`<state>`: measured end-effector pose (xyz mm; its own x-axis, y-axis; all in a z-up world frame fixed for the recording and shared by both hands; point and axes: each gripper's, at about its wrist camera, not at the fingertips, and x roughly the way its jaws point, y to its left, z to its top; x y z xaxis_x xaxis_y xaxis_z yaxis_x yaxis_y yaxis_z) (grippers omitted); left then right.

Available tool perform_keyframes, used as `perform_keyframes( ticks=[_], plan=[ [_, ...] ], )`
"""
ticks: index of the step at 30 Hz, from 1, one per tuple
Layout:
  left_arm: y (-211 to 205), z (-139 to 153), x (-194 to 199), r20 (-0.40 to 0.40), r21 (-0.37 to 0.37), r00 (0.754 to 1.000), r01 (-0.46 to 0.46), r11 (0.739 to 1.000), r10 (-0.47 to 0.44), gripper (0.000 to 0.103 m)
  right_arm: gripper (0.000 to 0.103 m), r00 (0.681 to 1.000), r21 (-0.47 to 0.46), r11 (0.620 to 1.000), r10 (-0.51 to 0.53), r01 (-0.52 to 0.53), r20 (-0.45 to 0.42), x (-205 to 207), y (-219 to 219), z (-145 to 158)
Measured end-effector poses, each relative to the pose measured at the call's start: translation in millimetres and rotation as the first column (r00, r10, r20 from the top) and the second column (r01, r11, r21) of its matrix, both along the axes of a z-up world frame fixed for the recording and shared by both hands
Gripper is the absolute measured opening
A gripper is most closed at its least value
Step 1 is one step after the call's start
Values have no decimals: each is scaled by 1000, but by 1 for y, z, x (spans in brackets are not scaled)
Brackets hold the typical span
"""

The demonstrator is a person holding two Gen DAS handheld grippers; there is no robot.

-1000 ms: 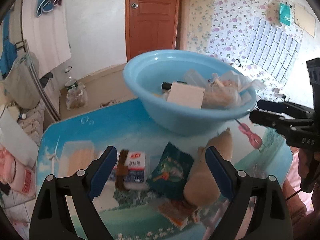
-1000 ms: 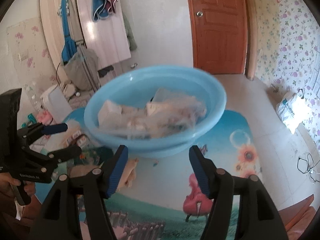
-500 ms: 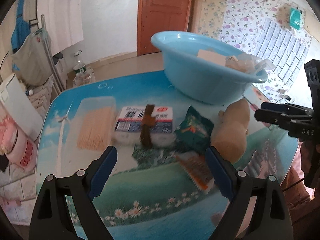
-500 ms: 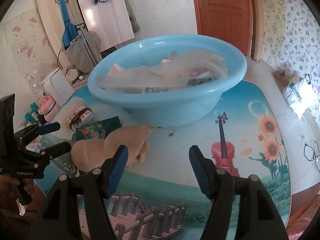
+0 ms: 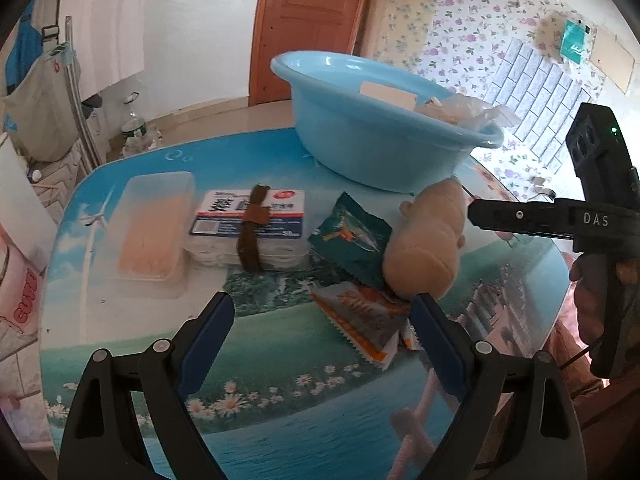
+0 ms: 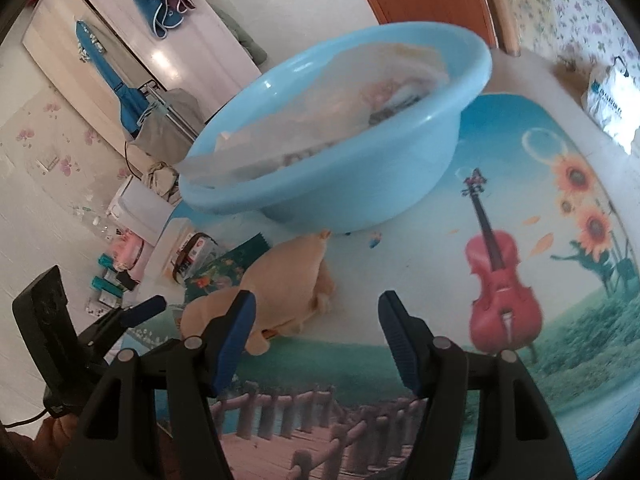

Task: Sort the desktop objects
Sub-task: 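Withdraw both tools from the basin toward the beige plush toys, then grasp the beige plush toy with right tool while left grasps the orange snack bag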

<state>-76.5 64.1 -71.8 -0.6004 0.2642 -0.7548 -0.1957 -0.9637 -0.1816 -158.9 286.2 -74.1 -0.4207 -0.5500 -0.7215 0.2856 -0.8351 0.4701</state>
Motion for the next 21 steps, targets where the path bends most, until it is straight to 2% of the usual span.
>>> perform_keyframes(
  ticks=[6, 7, 8, 9, 12, 21],
  plan=[
    [18, -8, -3, 25, -15, 998, 63, 998, -63, 90, 68, 998, -21, 1000, 24, -23, 55, 0, -11, -7],
    [20, -8, -4, 24, -11, 997, 78, 997, -78, 85, 68, 998, -22, 999, 30, -29, 62, 0, -12, -9],
    [21, -7, -3, 23, -5, 996, 88, 996, -88, 68, 68, 997, -22, 999, 34, -32, 66, 0, -14, -10],
    [21, -7, -3, 25, 2, 995, 96, 995, -96, 60, 68, 997, -26, 999, 36, -35, 70, 0, -16, -10],
    [19, -7, -3, 27, 26, 994, 109, 994, -110, 49, 68, 996, -62, 997, 42, -38, 78, -1, -18, -9],
    [10, 0, 8, 9, 15, 995, 96, 995, -96, 47, 71, 990, -135, 990, 46, -27, 137, -10, -29, -19]
  ],
)
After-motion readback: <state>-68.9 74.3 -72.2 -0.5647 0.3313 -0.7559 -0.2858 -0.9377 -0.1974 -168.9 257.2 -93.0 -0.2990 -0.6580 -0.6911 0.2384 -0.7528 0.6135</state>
